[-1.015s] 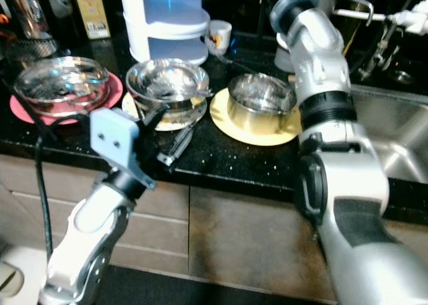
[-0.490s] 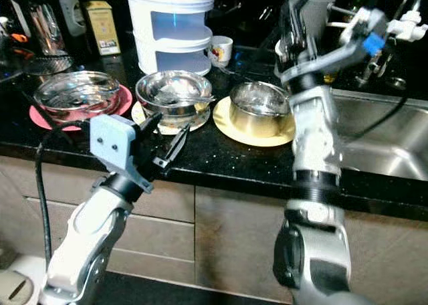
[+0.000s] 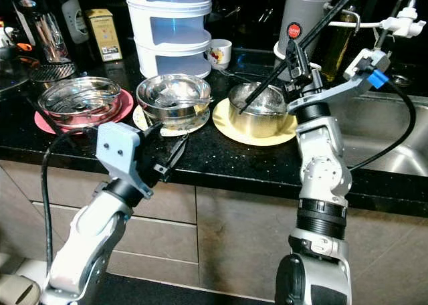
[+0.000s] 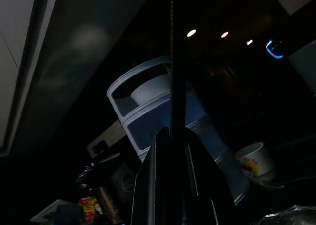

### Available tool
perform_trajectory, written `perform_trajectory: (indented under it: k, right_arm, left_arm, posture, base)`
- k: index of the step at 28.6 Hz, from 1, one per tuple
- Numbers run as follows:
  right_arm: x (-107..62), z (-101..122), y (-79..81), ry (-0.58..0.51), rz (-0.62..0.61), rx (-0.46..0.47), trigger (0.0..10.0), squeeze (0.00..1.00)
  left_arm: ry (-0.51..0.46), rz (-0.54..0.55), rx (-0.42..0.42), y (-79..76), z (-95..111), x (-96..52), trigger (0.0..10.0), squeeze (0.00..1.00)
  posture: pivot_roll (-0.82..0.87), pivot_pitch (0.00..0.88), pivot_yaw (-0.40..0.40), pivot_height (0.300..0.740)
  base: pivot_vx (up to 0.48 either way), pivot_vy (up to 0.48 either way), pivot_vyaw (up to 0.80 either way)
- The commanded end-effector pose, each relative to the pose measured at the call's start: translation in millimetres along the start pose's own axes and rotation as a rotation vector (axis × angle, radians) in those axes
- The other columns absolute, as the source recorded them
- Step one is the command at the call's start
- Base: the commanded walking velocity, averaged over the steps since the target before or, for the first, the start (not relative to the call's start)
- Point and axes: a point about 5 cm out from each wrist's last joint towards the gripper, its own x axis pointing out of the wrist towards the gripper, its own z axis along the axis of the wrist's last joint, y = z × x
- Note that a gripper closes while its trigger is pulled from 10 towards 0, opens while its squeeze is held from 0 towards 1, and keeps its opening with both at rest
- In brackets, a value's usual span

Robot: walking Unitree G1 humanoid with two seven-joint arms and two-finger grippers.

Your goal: Kitchen organization

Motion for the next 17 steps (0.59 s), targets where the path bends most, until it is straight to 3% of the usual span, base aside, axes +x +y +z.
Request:
perform_trajectory:
  k: [1, 3, 9, 14, 17]
  right_arm:
    - [0.1, -4.1, 5.0, 0.018, 0.013, 0.023, 10.0, 0.0]
    - [-0.3, -8.9, 8.0, 0.042, 0.025, 0.049, 10.0, 0.0]
    - [-4.2, -17.4, 24.2, 0.084, 0.122, 0.081, 10.0, 0.0]
    - [-5.0, -17.7, 26.6, 0.101, 0.142, 0.05, 10.0, 0.0]
    - [-5.3, -18.0, 27.3, 0.111, 0.149, 0.045, 10.0, 0.0]
  left_arm:
    - [0.023, 0.011, 0.006, 3.5, -6.0, -1.8, 10.0, 0.0]
    - [0.031, 0.018, -0.002, 5.3, -7.9, -3.0, 10.0, 0.0]
    - [0.039, 0.018, -0.015, 5.4, -11.4, -1.7, 10.0, 0.0]
    - [0.033, 0.011, -0.015, 6.2, -10.9, 0.8, 10.0, 0.0]
    - [0.03, 0.009, -0.014, 6.6, -10.5, 1.6, 10.0, 0.0]
  posture:
    - [0.01, 0.0, -0.053, 0.74]
    - [0.01, 0.0, -0.053, 0.74]
    - [0.0, 0.0, -0.048, 0.74]
    - [0.0, 0.0, -0.047, 0.74]
    - [0.0, 0.0, -0.048, 0.74]
  base:
    - [0.0, 0.0, 0.0]
    - [0.0, 0.0, 0.0]
    - [0.0, -0.356, 0.0]
    - [0.0, -0.379, 0.0]
    - [0.0, -0.386, 0.54]
